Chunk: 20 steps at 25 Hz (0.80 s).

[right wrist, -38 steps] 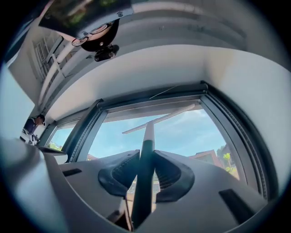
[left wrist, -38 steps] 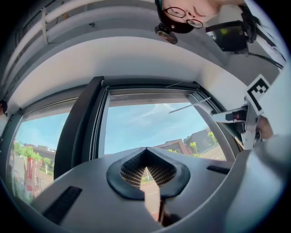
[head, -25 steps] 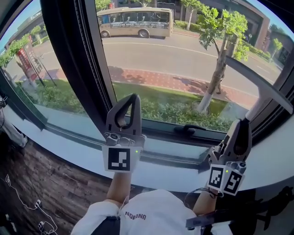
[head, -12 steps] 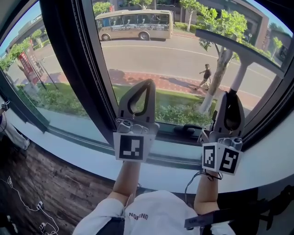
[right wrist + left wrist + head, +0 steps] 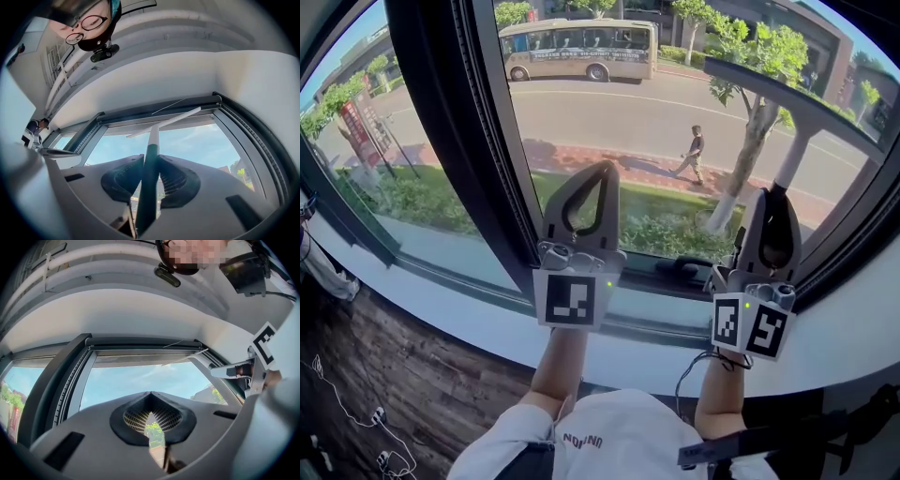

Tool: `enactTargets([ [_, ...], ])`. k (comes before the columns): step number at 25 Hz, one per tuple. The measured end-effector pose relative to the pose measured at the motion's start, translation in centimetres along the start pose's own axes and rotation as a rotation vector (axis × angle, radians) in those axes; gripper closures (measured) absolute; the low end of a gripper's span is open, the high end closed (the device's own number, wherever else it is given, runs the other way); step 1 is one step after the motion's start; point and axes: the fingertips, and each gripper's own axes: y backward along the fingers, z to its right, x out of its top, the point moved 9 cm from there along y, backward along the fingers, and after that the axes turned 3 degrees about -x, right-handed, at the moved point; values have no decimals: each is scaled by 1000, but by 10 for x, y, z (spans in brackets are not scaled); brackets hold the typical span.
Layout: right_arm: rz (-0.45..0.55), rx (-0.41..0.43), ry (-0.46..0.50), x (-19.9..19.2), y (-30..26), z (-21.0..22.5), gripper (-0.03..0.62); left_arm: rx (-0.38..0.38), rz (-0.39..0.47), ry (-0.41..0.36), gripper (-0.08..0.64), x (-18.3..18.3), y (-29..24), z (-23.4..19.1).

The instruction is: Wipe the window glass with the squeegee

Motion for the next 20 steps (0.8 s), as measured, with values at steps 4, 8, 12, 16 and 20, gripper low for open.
enactTargets([
  [4, 3, 3, 1, -2, 0, 1, 494, -7, 1, -2, 565, -1, -3, 0],
  [8, 4, 6, -4, -3, 0, -1, 494, -11, 2, 1, 565, -2, -5, -1],
  [12, -1, 10, -9, -3, -1, -2, 494, -6, 6, 8, 565, -2, -5, -3],
  [16, 0, 11, -13, -5, -1, -2, 494, -9, 1, 7, 565, -4, -6, -2],
  [20, -1, 12, -12, -7, 1, -4, 494, -10, -3, 11, 565, -7, -4, -4],
])
